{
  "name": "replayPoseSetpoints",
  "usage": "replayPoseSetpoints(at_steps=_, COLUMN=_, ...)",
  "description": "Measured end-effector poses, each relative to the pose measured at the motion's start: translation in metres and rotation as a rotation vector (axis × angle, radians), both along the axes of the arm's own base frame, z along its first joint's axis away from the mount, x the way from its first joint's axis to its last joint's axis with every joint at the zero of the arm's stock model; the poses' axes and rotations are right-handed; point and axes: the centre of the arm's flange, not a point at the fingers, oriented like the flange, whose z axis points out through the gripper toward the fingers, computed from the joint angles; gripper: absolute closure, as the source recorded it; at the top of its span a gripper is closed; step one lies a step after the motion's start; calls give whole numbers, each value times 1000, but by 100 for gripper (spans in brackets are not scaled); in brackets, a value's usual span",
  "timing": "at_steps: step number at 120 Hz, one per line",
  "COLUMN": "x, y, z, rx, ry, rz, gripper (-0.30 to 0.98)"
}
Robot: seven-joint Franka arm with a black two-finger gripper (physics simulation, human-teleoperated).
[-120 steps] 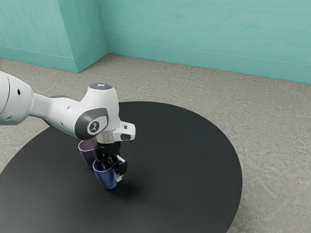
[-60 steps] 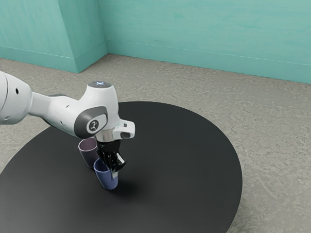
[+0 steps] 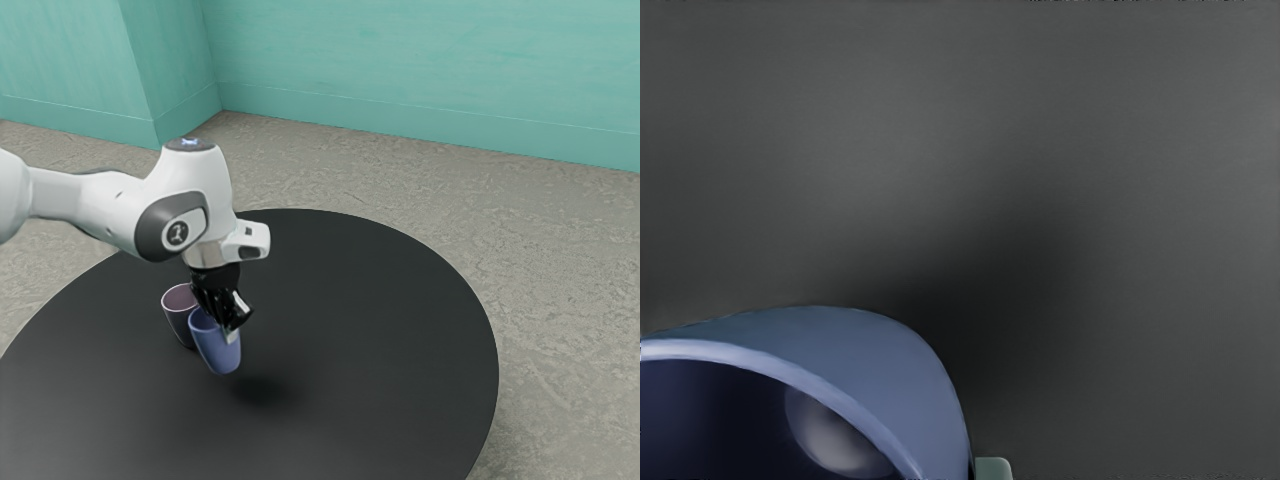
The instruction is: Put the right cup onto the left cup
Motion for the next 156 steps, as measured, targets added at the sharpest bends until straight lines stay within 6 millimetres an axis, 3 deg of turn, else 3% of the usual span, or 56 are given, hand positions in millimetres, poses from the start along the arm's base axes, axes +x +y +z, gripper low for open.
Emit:
replayPoseSetpoints(at_steps=36, x=15, y=2, z=41, rx=12, ry=12, rz=4, gripper=78)
replayPoseSetpoints(at_steps=58, x=14, y=10, z=59, rx=30, ry=29, rz=10, gripper=79)
replayPoseSetpoints(at_steps=104, x=9, y=60, z=75, rx=47, ry=44, rz=96, gripper=79)
replayPoseSetpoints(at_steps=131, x=15, y=74, z=93, rx=56, ry=31, rz=114, gripper=79)
replayPoseSetpoints(at_steps=156, x=14, y=93, z=95, rx=62, ry=37, rz=148, gripper=79)
